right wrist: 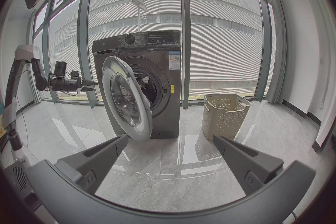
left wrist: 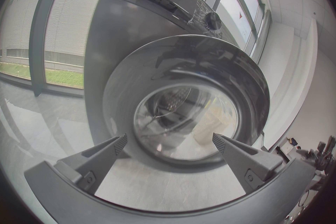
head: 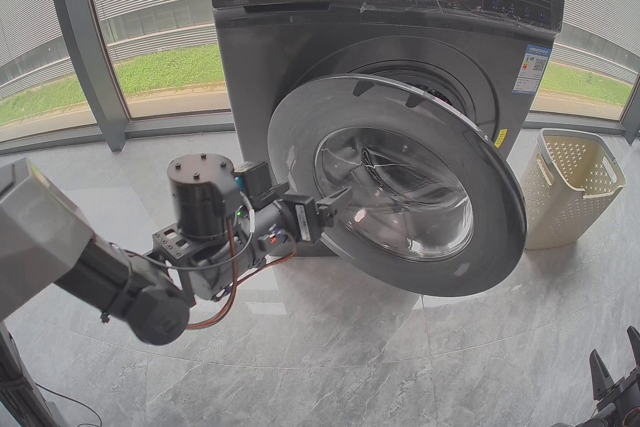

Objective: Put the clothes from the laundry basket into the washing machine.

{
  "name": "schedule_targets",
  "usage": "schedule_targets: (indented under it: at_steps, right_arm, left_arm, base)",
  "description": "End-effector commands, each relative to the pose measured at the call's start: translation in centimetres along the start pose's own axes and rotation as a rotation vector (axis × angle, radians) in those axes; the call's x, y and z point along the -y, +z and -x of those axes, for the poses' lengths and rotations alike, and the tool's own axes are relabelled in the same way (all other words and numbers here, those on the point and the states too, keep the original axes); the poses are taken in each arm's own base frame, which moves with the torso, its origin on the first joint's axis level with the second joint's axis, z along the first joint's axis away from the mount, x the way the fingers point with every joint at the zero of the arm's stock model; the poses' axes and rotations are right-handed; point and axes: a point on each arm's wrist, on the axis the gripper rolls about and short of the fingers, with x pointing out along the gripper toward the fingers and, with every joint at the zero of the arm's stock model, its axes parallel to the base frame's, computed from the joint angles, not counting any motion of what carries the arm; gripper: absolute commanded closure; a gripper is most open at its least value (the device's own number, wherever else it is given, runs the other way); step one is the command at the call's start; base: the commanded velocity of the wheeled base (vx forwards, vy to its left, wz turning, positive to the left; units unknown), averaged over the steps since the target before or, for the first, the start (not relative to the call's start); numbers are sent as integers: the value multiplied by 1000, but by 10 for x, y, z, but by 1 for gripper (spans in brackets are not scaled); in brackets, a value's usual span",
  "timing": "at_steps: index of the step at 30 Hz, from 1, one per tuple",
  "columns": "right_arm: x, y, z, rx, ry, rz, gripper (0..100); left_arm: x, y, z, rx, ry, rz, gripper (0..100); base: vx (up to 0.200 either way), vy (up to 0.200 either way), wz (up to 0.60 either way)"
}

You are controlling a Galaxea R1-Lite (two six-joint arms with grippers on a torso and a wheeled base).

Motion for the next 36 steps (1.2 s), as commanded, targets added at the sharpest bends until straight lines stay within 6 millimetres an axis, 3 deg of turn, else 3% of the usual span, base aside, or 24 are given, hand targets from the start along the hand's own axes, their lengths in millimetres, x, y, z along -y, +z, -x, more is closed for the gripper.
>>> schedule_targets:
  at_steps: [1,2,6,10,15,26,29,32,36]
  right_arm:
    - [0,-2,0,6,0,0,0]
    - [0,-2,0,6,0,0,0]
    - [0,-2,0,6,0,0,0]
    - [0,-2,0,6,0,0,0]
    - [0,-2,0,6,0,0,0]
    - [0,-2,0,6,0,0,0]
    - [0,-2,0,6,2,0,0]
    - [0,-2,1,6,2,0,0]
    - [0,-1,0,6,0,0,0]
  left_arm:
    - [8,3,82,-31,14,-22,0]
    - [5,-3,116,-44,49,-32,0]
    - [-6,-7,186,-11,83,-62,0]
    - [-17,-7,235,56,115,-106,0]
    - [-31,-19,278,85,197,-114,0]
    - [-41,-54,342,111,411,-129,0]
    - [-42,-71,350,25,430,-139,0]
    - [-40,-84,362,77,465,-132,0]
    - [-37,-85,366,138,505,-134,0]
  base:
    - [0,0,0]
    - [0,0,0]
    - [0,0,0]
    - [0,0,0]
    - [0,0,0]
    - [0,0,0]
    - [0,0,0]
    - [0,0,0]
    - [0,0,0]
